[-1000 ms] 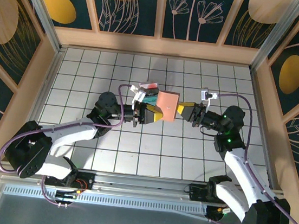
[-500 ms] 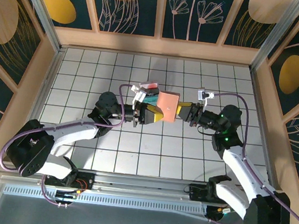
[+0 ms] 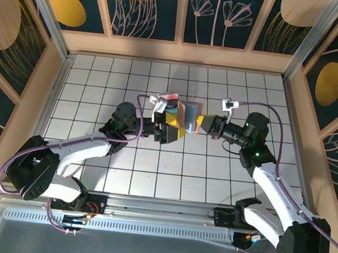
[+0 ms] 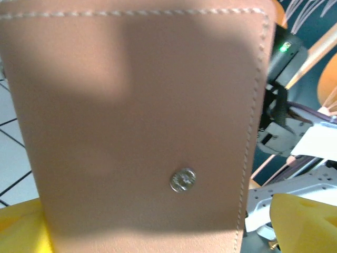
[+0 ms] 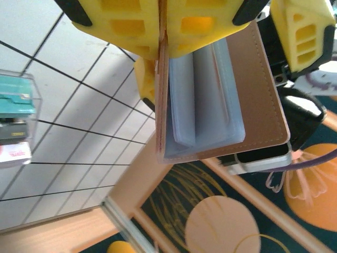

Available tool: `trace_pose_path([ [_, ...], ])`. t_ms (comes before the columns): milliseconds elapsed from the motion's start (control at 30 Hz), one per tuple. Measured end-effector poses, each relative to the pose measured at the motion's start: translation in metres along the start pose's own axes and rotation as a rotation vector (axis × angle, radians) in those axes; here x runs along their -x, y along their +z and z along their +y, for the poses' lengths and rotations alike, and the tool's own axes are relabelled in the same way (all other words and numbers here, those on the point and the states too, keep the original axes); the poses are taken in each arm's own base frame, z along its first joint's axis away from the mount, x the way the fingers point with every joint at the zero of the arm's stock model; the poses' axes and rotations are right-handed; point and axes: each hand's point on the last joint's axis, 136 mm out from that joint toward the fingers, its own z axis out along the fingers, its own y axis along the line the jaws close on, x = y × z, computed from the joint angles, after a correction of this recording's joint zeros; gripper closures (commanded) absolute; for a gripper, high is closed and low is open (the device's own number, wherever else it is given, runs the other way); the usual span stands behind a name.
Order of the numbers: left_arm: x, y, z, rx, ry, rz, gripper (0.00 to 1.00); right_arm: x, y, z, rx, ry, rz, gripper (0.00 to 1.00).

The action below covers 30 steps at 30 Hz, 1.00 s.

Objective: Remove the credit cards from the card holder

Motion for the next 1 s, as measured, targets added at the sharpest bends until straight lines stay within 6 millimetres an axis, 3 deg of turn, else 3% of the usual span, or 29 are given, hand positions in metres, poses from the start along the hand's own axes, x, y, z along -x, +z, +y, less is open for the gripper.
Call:
trace_pose_path([
  [300, 0.005, 0.006, 0.014, 0.061, -0.022, -0.006, 0.01, -0.001, 0.002, -0.016, -0.146, 0.042, 0.013, 1.00],
  [633, 0.004, 0.015, 0.039, 0.128, -0.055, -0.011, 0.02, 0.000, 0.008, -0.009, -0.238, -0.003, 0.042, 1.00],
  [700, 0.003, 0.015, 0.040, 0.129, -0.056, -0.011, 0.10, -0.003, 0.009, -0.011, -0.250, -0.002, 0.051, 1.00],
  [833, 0.005, 0.015, 0.041, 0.135, -0.058, -0.016, 0.14, -0.004, 0.010, -0.013, -0.258, 0.000, 0.053, 1.00],
  [900, 0.005, 0.015, 0.042, 0.145, -0.057, -0.017, 0.28, -0.004, 0.010, -0.013, -0.257, -0.001, 0.052, 1.00],
  [1000, 0.006, 0.014, 0.044, 0.159, -0.061, -0.022, 0.31, -0.002, 0.011, -0.013, -0.254, -0.004, 0.049, 1.00],
])
